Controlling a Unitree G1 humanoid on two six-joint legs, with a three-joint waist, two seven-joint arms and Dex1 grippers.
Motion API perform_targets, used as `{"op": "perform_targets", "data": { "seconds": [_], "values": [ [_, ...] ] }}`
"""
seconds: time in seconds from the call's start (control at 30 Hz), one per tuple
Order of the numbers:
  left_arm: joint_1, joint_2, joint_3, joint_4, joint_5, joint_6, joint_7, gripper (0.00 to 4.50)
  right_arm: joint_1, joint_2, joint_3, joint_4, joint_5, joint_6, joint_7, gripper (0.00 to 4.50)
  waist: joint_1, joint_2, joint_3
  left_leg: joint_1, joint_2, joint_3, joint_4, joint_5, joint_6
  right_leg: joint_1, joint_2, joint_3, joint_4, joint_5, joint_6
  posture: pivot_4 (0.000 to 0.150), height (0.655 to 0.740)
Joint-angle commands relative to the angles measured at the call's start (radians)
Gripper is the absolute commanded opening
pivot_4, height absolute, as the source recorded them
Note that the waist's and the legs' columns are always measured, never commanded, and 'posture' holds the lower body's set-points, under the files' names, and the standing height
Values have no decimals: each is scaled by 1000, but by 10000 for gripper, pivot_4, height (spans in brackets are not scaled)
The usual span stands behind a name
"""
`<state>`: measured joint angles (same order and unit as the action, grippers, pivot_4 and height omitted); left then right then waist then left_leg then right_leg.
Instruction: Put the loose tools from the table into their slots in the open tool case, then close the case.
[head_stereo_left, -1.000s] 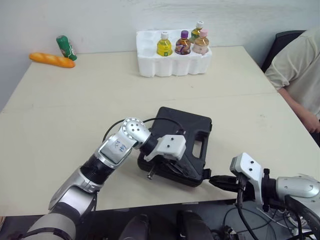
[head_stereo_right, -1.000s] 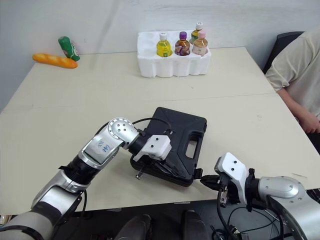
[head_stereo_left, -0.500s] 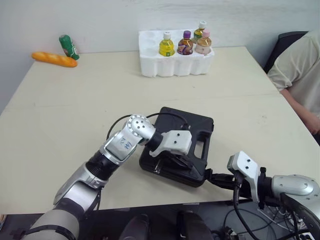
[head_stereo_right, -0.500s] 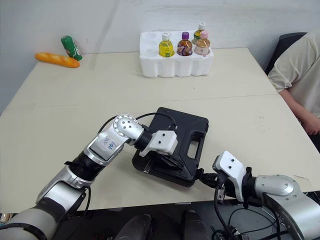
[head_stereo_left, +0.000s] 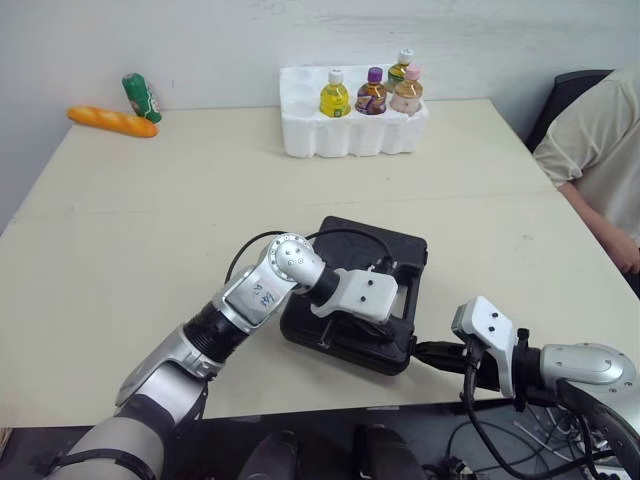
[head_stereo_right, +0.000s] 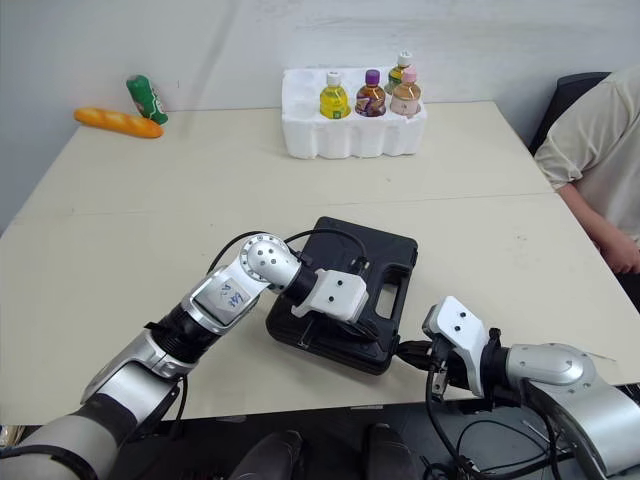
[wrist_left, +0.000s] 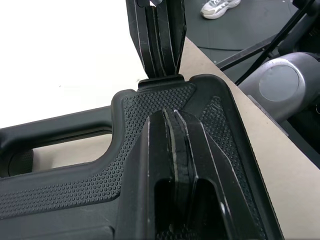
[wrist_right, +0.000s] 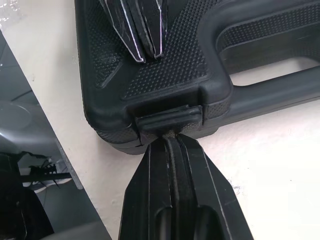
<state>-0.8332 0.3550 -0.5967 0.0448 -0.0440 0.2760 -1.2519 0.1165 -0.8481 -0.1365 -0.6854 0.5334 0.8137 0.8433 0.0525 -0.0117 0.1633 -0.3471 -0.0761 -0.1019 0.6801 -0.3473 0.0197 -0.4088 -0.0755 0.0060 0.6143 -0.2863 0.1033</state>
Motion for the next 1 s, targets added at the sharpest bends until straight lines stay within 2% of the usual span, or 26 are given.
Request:
{"op": "perform_targets", "data": {
  "seconds": [0.03,0.3,0.6,0.7,0.83,1.0],
  "values": [
    [37,3,-88,110,110,23,28,257,-38,21,-15,-45,52,-26,-2,0,0,0,0,0,0,0,0,0,0,1,0,0,0,0,0,1500,7374],
    [51,8,-94,120,121,13,34,257,-65,52,-29,-42,82,-45,5,0,-2,-1,-1,3,0,0,-1,-1,2,3,0,0,-2,1,1,1500,7374],
    [49,-1,-63,130,103,-52,50,257,-74,25,-36,-35,63,-48,22,0,-3,-1,-1,3,0,0,-2,-1,2,3,0,0,-2,1,1,1500,7374],
    [37,-17,19,91,21,-17,43,257,-37,-29,-44,-22,7,-82,46,0,-2,-1,0,3,0,0,-3,-1,2,3,0,0,-3,1,1,1500,7374],
    [4,-34,193,-5,-127,62,58,257,4,-61,-154,-10,46,-85,73,0,0,1,4,-5,0,-1,-2,1,-1,-5,0,-1,-3,2,1,1500,7374],
    [7,98,367,-102,-262,227,26,257,41,-128,-383,27,120,-51,154,0,-5,5,11,-11,0,1,-1,3,-4,-12,1,0,-2,2,1,1500,7374]
  ]
}}
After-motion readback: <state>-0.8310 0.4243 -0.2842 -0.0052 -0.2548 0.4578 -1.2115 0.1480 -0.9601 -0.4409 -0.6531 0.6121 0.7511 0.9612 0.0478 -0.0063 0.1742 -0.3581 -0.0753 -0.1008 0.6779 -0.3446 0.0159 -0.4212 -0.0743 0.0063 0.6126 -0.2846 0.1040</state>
